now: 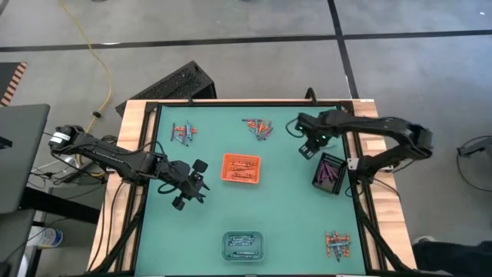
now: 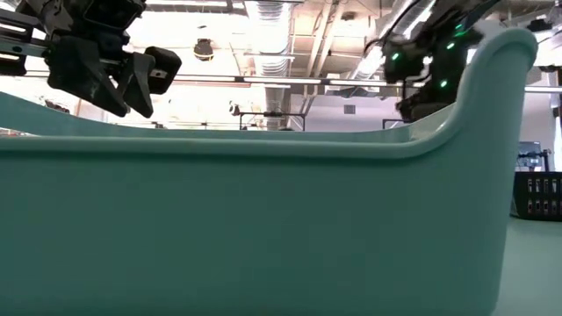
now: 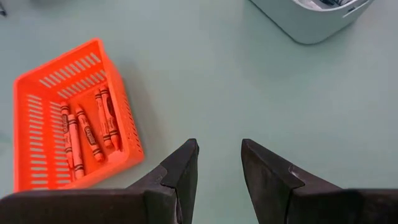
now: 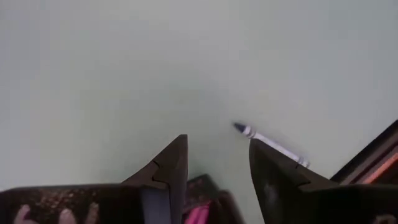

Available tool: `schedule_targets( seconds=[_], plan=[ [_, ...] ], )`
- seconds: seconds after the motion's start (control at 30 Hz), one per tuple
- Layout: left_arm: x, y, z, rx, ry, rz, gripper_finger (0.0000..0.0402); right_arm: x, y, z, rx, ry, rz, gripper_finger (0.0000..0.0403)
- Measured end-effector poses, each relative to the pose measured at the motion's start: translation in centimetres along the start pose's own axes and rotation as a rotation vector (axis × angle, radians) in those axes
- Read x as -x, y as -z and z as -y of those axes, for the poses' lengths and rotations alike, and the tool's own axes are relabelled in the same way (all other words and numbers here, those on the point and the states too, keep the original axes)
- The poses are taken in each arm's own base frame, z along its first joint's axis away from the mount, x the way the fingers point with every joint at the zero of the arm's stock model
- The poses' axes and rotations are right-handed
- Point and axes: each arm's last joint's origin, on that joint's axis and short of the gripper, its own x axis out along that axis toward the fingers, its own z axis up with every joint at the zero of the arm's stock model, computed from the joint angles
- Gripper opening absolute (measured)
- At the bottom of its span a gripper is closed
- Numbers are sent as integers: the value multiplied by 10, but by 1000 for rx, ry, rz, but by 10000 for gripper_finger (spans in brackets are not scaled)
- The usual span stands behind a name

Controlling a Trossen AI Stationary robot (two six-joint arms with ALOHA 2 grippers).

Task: Sort crayons
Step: Put the blue crayon into the blue bin

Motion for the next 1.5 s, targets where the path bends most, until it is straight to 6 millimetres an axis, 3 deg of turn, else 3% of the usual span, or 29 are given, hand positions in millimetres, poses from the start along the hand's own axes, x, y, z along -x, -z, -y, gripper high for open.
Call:
schedule_targets(
  seconds=[0.27,0.43,0.73,1.1,1.5],
  plan=[
    [0,0,0,0,-2,1,114,-24,-49,0,214,92,-206,164],
    [0,0,0,1,-1,-1,114,-47,-61,-5,390,169,-411,159],
    [0,2,1,15,6,-22,114,-82,-60,-10,505,185,-649,140],
    [0,3,1,40,9,-33,114,-100,-63,-11,528,194,-661,139],
    [0,4,1,48,11,-40,114,-112,-47,-9,534,200,-695,136]
  ],
)
